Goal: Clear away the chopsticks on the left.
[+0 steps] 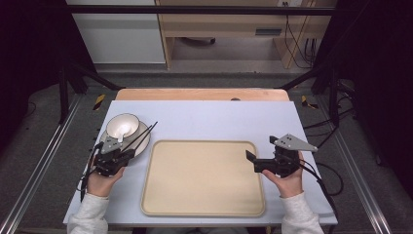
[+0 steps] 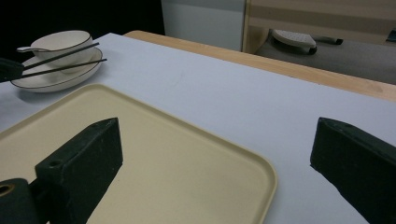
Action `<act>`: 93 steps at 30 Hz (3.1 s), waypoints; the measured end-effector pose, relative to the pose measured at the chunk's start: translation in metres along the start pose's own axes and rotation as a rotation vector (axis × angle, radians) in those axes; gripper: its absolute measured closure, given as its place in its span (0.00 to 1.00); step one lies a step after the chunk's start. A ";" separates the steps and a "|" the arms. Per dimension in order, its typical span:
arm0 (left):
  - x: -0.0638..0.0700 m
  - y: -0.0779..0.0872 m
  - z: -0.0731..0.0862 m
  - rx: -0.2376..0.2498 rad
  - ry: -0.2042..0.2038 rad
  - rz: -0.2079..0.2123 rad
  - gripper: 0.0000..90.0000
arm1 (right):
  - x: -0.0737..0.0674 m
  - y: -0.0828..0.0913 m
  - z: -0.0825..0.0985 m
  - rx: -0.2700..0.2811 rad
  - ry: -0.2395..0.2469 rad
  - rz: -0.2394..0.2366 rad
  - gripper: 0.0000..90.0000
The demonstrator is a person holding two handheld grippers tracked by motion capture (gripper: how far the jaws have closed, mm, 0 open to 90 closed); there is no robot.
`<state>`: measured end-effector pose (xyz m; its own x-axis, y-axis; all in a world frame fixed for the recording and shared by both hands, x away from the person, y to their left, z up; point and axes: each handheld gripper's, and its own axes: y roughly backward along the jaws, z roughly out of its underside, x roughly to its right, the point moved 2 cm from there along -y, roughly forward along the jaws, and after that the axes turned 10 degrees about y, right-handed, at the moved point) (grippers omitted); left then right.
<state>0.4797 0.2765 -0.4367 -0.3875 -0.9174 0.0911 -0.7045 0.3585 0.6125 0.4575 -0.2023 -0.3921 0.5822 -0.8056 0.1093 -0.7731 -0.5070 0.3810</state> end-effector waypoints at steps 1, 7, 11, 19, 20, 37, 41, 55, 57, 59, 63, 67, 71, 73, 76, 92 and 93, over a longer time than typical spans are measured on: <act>0.002 0.001 0.000 0.010 0.003 0.000 0.95 | 0.000 0.000 0.000 0.002 -0.002 0.000 0.03; 0.018 0.008 0.001 0.055 0.029 -0.008 0.95 | 0.001 0.000 0.000 0.002 -0.003 0.000 0.03; 0.030 0.012 0.003 0.085 0.052 -0.012 0.95 | 0.001 -0.001 0.000 -0.002 0.002 0.003 0.03; 0.046 0.019 0.006 0.123 0.106 -0.035 0.95 | 0.000 0.000 0.000 -0.002 -0.003 0.004 0.03; 0.048 0.019 0.007 0.128 0.111 -0.039 0.95 | 0.000 0.000 0.000 -0.001 -0.002 0.004 0.03; 0.077 0.030 0.015 0.181 0.223 -0.095 0.95 | 0.001 0.003 -0.001 0.011 -0.011 -0.001 0.03; 0.086 0.027 0.020 0.177 0.227 -0.128 0.95 | 0.002 0.006 -0.002 0.025 -0.014 -0.001 0.03; 0.102 0.010 0.044 0.198 0.296 -0.146 0.95 | 0.001 0.004 -0.002 0.018 -0.015 -0.008 0.03; 0.104 0.008 0.046 0.201 0.298 -0.155 0.95 | 0.001 0.004 -0.002 0.016 -0.016 -0.007 0.03; 0.105 0.006 0.048 0.199 0.295 -0.162 0.95 | 0.001 0.004 -0.002 0.017 -0.018 -0.009 0.03; 0.106 -0.001 0.054 0.179 0.300 -0.169 0.95 | 0.001 0.003 -0.001 0.013 -0.018 -0.008 0.03; 0.105 -0.007 0.060 0.159 0.302 -0.182 0.95 | 0.001 0.002 -0.001 0.010 -0.012 -0.011 0.03; 0.103 -0.011 0.065 0.140 0.304 -0.191 0.95 | 0.000 0.001 -0.001 0.006 -0.018 -0.012 0.03; 0.102 -0.013 0.066 0.131 0.307 -0.193 0.95 | 0.000 0.001 0.000 0.006 -0.012 -0.012 0.03; 0.101 -0.016 0.068 0.115 0.309 -0.196 0.95 | 0.000 0.001 -0.001 0.006 -0.019 -0.011 0.03; 0.101 -0.022 0.071 0.046 0.307 -0.216 0.95 | -0.001 0.000 0.000 0.001 -0.013 -0.015 0.03; 0.101 -0.023 0.071 0.040 0.308 -0.215 0.95 | 0.000 0.000 0.000 0.001 -0.010 -0.015 0.03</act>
<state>0.4144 0.1880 -0.4969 -0.0350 -0.9793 0.1995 -0.7754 0.1525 0.6127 0.4575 -0.2018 -0.3924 0.5911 -0.8010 0.0944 -0.7647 -0.5193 0.3816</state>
